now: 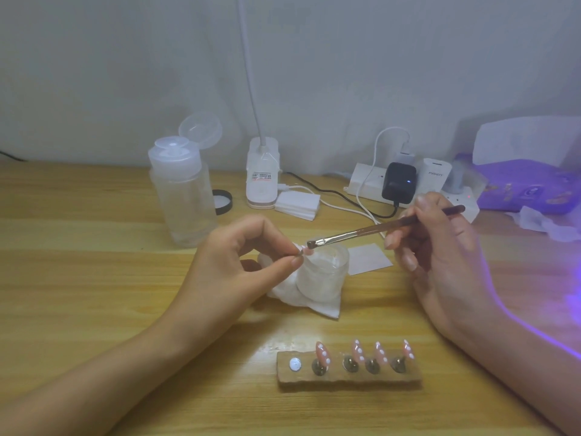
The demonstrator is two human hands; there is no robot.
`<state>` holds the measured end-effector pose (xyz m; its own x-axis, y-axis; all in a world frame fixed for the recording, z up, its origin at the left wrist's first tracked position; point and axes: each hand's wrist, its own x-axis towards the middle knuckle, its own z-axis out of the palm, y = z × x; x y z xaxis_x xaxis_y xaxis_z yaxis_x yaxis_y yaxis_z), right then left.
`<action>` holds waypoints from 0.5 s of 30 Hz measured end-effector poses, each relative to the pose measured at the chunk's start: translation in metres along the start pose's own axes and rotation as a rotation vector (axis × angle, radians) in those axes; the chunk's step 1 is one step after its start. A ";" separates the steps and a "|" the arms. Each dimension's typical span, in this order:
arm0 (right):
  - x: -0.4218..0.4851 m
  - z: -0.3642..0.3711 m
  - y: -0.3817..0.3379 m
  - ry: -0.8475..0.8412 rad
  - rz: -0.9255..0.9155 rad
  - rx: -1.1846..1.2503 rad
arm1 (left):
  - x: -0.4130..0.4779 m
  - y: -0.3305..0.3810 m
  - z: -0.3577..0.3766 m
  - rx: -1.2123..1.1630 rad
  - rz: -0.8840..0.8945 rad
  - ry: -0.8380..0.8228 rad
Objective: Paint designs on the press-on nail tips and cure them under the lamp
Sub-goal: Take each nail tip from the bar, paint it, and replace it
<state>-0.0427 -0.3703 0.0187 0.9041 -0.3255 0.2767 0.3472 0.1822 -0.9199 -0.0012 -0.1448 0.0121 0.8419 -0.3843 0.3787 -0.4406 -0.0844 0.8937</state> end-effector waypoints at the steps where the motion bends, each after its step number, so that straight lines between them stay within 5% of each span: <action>1: 0.000 0.000 0.000 -0.017 0.002 -0.012 | 0.000 0.000 0.000 -0.003 -0.001 0.005; 15: 0.006 -0.005 0.000 0.117 0.041 -0.015 | 0.004 0.013 -0.011 -0.135 0.054 0.052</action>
<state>-0.0384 -0.3769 0.0191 0.8819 -0.4243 0.2053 0.3061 0.1843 -0.9340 0.0006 -0.1370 0.0279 0.8346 -0.3366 0.4361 -0.4429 0.0607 0.8945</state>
